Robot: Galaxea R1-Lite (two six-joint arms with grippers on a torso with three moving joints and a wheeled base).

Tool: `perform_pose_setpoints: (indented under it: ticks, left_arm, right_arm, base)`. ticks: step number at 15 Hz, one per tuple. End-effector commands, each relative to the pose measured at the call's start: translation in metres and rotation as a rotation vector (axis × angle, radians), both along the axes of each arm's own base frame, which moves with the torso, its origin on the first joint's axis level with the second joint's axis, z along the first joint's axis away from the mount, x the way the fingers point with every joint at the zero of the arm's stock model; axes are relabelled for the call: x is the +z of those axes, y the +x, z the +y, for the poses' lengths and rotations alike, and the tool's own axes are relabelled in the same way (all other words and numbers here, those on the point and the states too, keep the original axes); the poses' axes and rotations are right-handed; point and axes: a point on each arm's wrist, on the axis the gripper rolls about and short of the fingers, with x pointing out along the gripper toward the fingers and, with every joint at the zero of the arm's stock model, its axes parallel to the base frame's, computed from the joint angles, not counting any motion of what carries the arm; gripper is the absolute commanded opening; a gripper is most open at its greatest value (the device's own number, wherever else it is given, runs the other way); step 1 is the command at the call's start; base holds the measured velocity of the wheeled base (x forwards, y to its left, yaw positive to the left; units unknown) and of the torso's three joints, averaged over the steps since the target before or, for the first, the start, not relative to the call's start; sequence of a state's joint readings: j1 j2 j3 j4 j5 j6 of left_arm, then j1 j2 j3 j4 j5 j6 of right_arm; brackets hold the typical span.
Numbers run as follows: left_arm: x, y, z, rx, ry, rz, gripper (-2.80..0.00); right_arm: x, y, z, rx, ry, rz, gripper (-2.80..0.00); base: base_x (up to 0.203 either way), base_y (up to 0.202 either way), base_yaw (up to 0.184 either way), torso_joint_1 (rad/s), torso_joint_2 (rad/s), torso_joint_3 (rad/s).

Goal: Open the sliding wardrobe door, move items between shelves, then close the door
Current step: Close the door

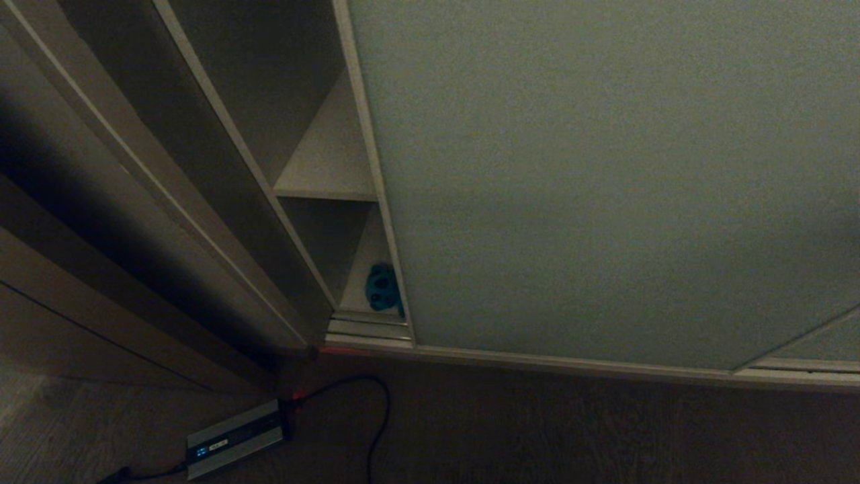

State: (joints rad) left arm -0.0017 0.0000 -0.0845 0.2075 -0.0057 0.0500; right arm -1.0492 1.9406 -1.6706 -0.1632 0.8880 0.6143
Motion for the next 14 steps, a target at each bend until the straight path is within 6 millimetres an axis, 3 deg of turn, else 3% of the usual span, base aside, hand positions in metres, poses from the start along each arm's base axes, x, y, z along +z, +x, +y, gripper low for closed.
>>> perform_pose_setpoints:
  ticks: [1,5,8,14]
  left_arm:
    - [0.000,0.000,0.000,0.000,0.001,0.001,-2.80]
    - [0.000,0.000,0.000,0.000,0.001,0.001,-2.80]
    - [0.000,0.000,0.000,0.000,0.001,0.004,-2.80]
    - [0.000,0.000,0.000,0.000,0.001,0.001,-2.80]
  right_arm:
    - [0.015,-0.008,0.024,0.019,-0.020,-0.015,-2.80]
    - [0.014,-0.021,0.055,0.098,-0.001,-0.009,-2.80]
    - [0.010,-0.025,0.066,0.116,-0.015,-0.016,-2.80]
    - [-0.003,-0.013,0.092,0.191,0.002,-0.002,-2.80]
  base:
    - [0.000,0.000,0.000,0.000,0.00,0.000]
    - [0.000,0.000,0.000,0.000,0.00,0.000]
    - [0.000,0.000,0.000,0.000,0.00,0.000]
    - [0.000,0.000,0.000,0.000,0.00,0.000]
